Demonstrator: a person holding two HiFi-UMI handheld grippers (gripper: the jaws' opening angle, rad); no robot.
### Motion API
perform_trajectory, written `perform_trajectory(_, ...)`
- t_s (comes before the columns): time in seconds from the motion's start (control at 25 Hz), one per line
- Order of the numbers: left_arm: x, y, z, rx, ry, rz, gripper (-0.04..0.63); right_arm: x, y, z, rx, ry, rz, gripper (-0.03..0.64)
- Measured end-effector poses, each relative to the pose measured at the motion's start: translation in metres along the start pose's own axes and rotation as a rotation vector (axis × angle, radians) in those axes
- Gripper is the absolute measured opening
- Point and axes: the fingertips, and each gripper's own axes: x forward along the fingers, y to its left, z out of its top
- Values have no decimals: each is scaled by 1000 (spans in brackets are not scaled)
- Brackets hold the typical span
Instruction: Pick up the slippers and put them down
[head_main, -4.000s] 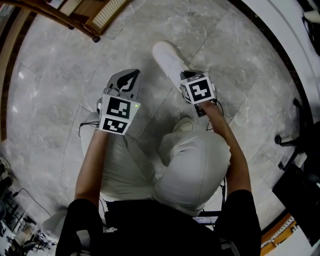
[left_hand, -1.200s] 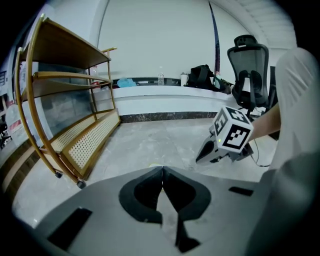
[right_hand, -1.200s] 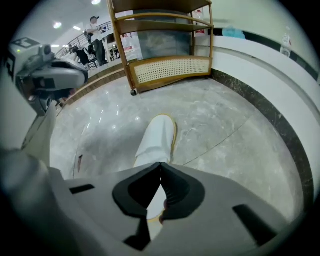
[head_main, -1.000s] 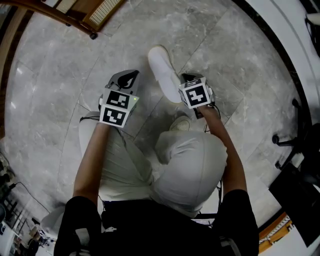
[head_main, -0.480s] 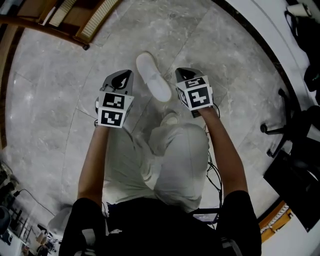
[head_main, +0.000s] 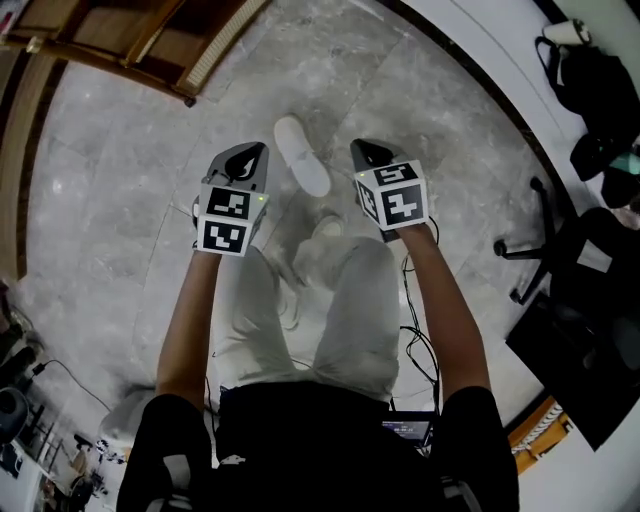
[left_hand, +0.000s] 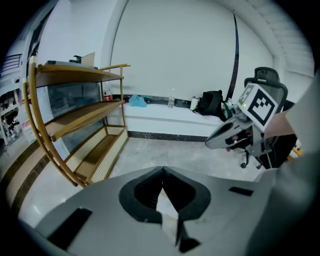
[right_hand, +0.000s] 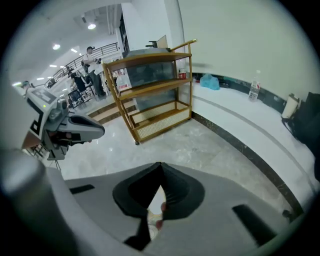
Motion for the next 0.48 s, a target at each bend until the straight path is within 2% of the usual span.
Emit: perform_trajectory(0.48,-137,-16,160,-6,-49,10,5,-178,23,133,38,-110,7,-2)
